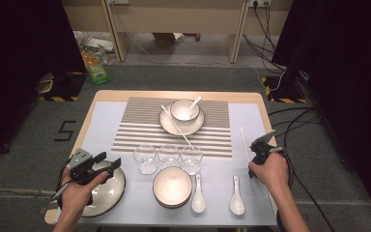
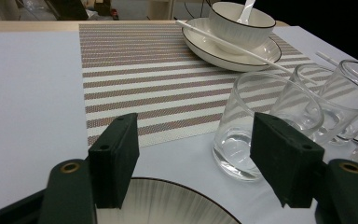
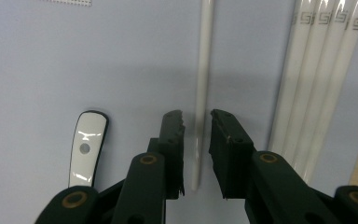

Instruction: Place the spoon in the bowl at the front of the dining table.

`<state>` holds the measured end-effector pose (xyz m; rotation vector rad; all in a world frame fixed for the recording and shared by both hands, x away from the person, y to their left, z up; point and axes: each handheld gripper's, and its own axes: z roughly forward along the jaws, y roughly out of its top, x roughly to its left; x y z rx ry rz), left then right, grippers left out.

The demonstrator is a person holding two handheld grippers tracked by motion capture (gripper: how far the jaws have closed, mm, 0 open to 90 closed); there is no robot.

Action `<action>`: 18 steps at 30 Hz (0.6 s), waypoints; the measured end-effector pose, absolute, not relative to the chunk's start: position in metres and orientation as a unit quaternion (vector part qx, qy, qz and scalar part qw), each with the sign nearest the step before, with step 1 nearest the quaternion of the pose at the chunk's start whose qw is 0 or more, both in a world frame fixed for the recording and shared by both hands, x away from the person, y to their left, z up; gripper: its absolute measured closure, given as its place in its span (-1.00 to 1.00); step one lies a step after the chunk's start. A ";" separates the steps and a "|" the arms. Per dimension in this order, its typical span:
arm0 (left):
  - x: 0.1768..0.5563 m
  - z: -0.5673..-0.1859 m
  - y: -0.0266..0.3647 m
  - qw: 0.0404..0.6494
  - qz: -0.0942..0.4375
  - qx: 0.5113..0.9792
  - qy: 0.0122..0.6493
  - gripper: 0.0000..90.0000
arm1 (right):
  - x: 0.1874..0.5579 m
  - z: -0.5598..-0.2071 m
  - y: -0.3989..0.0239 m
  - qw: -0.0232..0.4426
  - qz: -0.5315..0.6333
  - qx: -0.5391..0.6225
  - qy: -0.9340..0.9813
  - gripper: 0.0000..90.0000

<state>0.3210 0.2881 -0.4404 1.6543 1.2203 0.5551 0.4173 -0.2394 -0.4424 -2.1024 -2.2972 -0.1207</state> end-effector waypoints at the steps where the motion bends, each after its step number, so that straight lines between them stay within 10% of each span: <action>1: 0.321 -0.440 0.288 0.485 0.228 0.679 0.501 -0.29 | 0.418 -0.443 -0.240 0.011 -0.038 -0.670 -0.741 0.67; 18: 0.321 -0.441 0.288 0.486 0.228 0.679 0.501 -0.29 | 0.422 -0.448 -0.234 0.011 -0.014 -0.678 -0.735 0.76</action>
